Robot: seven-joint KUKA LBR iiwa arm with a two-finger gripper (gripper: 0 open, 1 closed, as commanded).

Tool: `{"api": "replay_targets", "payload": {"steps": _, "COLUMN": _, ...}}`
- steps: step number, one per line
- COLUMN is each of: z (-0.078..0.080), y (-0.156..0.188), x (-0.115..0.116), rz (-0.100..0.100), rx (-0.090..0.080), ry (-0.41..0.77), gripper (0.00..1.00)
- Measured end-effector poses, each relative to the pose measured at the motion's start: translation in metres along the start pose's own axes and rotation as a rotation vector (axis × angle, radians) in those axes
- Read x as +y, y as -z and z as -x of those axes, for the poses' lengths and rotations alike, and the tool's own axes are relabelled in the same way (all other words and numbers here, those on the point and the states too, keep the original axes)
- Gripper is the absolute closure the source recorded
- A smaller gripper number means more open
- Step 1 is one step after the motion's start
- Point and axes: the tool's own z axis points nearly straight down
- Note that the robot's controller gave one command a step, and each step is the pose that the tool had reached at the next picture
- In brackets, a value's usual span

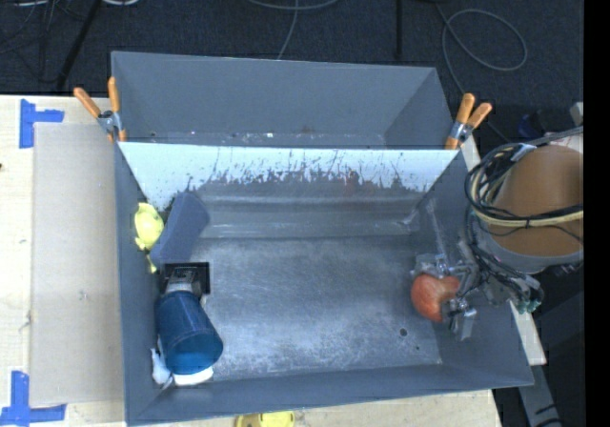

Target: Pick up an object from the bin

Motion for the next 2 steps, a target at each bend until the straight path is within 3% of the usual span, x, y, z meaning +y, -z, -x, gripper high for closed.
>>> {"api": "replay_targets", "payload": {"steps": 1, "z": 0.018, "y": 0.015, "x": -0.002, "rz": 0.002, "rx": 0.003, "ry": -0.008, "gripper": 1.00}}
{"api": "replay_targets", "payload": {"steps": 2, "z": 0.047, "y": 0.082, "x": -0.003, "rz": 0.003, "rx": 0.005, "ry": -0.030, "gripper": 1.00}}
